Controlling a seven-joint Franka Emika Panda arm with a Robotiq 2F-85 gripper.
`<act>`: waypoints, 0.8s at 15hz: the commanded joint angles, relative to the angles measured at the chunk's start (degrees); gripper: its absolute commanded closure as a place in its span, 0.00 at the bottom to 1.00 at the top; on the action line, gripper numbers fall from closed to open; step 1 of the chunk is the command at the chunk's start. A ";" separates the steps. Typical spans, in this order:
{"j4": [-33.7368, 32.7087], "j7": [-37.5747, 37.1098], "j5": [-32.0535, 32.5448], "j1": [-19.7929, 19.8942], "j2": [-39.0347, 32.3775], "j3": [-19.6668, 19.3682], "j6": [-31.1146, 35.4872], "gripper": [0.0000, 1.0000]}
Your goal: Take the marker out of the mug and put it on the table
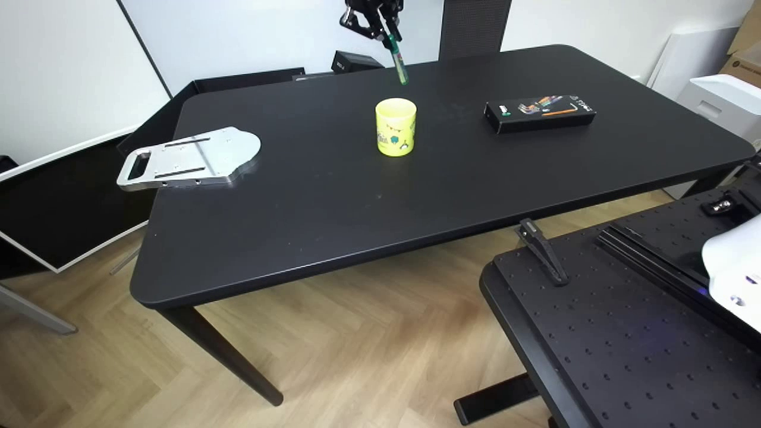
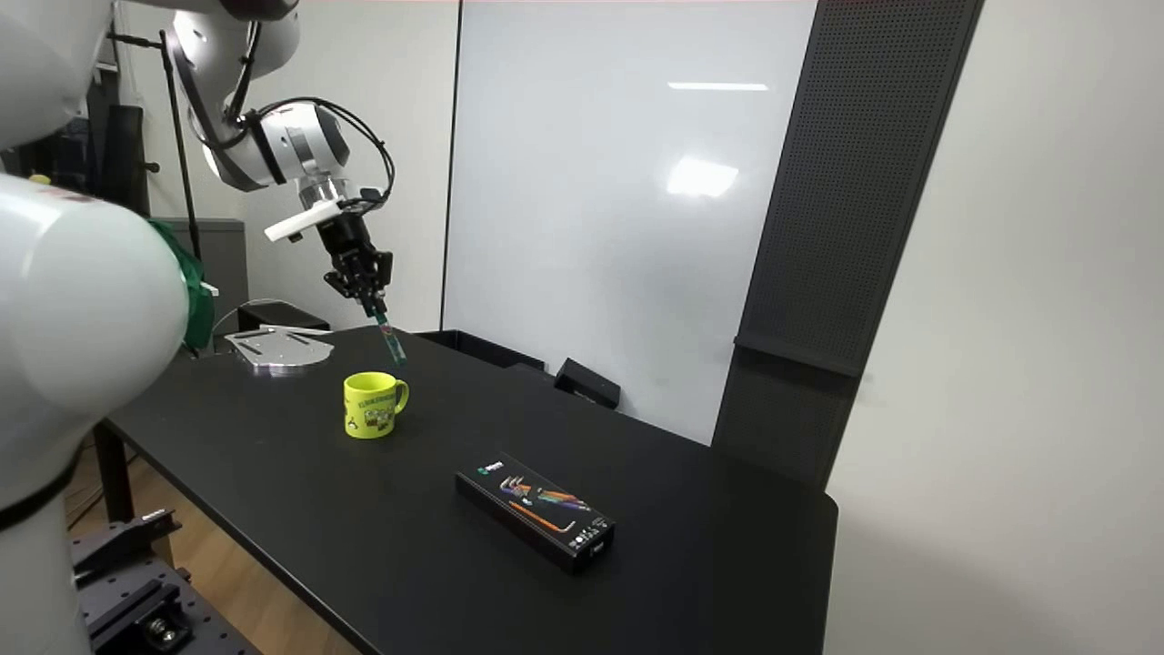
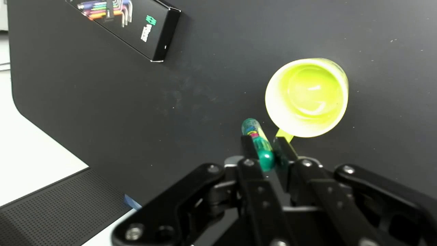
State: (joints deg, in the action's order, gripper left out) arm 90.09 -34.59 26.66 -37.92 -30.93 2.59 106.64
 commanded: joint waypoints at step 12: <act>7.87 7.69 -12.99 12.98 6.35 4.94 -11.59 0.95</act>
State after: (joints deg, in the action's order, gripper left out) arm 93.90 -26.80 16.33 -27.88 -26.61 6.57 94.33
